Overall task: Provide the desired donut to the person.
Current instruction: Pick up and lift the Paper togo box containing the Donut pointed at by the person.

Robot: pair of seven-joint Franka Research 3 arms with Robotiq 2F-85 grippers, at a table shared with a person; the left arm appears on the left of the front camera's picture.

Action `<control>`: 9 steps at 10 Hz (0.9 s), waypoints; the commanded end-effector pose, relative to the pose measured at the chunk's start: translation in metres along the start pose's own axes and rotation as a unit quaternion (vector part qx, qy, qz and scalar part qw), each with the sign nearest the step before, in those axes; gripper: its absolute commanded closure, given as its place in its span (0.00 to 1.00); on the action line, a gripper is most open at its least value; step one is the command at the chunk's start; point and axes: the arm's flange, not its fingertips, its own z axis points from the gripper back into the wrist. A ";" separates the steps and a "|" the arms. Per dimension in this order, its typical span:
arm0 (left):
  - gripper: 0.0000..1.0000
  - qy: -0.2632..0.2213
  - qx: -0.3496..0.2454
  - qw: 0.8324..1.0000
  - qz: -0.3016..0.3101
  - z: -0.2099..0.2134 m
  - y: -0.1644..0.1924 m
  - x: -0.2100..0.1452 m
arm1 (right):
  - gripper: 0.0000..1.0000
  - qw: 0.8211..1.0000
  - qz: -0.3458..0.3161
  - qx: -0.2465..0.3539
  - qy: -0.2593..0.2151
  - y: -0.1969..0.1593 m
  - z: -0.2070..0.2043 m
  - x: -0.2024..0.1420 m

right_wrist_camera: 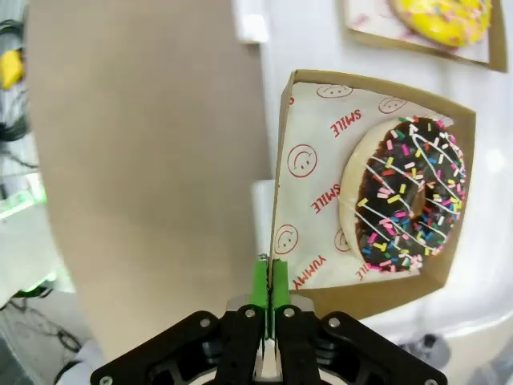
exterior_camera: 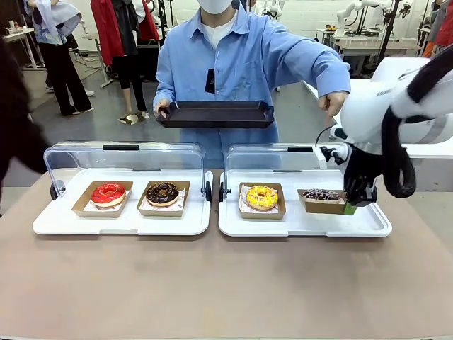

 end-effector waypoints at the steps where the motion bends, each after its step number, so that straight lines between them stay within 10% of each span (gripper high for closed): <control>1: 0.00 -0.013 0.003 1.000 -0.011 0.001 0.000 0.000 | 1.00 1.000 -0.004 0.022 0.007 0.040 0.038 0.004; 9: 0.00 -0.013 0.003 1.000 -0.011 0.001 0.000 0.000 | 1.00 0.998 0.017 -0.055 0.029 0.136 0.159 0.045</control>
